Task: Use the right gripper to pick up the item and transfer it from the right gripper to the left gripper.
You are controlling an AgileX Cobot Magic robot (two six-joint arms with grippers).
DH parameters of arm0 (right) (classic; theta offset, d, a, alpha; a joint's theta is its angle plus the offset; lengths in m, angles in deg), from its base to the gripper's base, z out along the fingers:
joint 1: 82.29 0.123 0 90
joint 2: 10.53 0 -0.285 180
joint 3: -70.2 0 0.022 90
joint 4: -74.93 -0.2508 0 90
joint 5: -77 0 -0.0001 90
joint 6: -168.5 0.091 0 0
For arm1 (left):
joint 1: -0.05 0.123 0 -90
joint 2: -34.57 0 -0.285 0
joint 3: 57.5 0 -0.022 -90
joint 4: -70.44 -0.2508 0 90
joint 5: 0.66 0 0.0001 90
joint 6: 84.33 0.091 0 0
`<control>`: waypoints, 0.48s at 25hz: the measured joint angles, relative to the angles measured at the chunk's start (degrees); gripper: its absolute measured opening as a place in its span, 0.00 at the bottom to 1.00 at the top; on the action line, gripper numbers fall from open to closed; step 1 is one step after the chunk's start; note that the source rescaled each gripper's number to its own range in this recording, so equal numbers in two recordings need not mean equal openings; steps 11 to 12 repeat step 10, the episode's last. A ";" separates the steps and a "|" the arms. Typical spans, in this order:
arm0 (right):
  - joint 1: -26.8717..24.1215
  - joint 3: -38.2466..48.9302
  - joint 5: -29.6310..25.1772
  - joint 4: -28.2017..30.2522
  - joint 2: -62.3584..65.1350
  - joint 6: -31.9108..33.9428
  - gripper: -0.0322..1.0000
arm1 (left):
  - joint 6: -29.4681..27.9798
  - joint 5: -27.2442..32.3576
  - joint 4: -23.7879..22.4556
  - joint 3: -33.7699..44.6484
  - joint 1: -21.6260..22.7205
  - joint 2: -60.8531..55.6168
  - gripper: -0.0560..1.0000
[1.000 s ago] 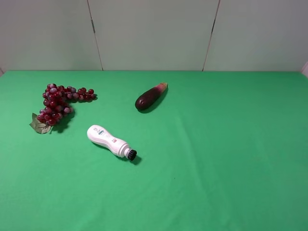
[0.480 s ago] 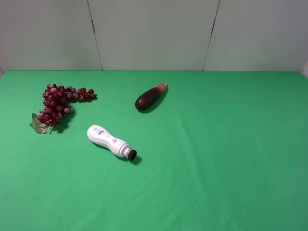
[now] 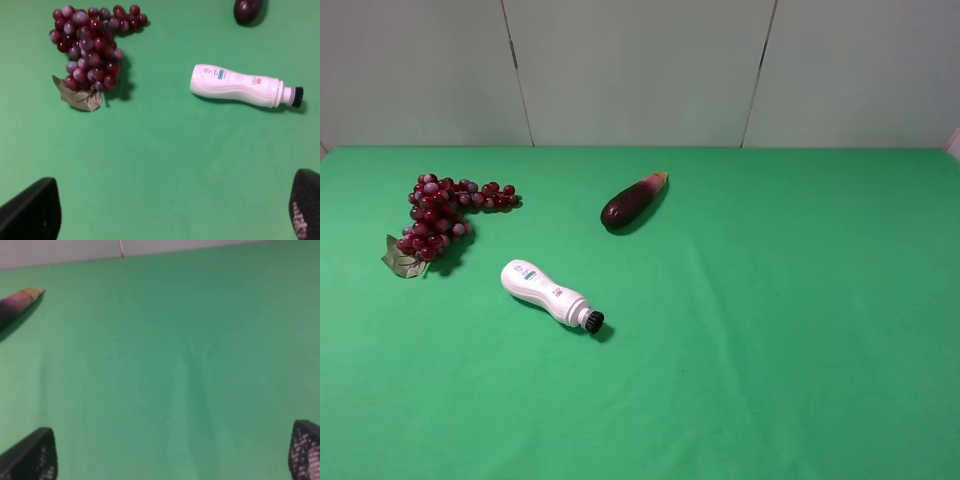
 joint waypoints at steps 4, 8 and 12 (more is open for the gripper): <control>0.00 0.00 0.00 0.00 0.00 0.00 1.00 | 0.00 0.00 0.00 -0.01 0.00 0.00 0.93; 0.00 0.00 0.00 0.00 0.00 0.00 1.00 | 0.00 0.00 0.00 -0.01 0.00 0.00 0.93; 0.00 0.00 0.00 0.00 0.00 0.00 1.00 | 0.00 0.00 0.00 -0.01 0.00 0.00 0.93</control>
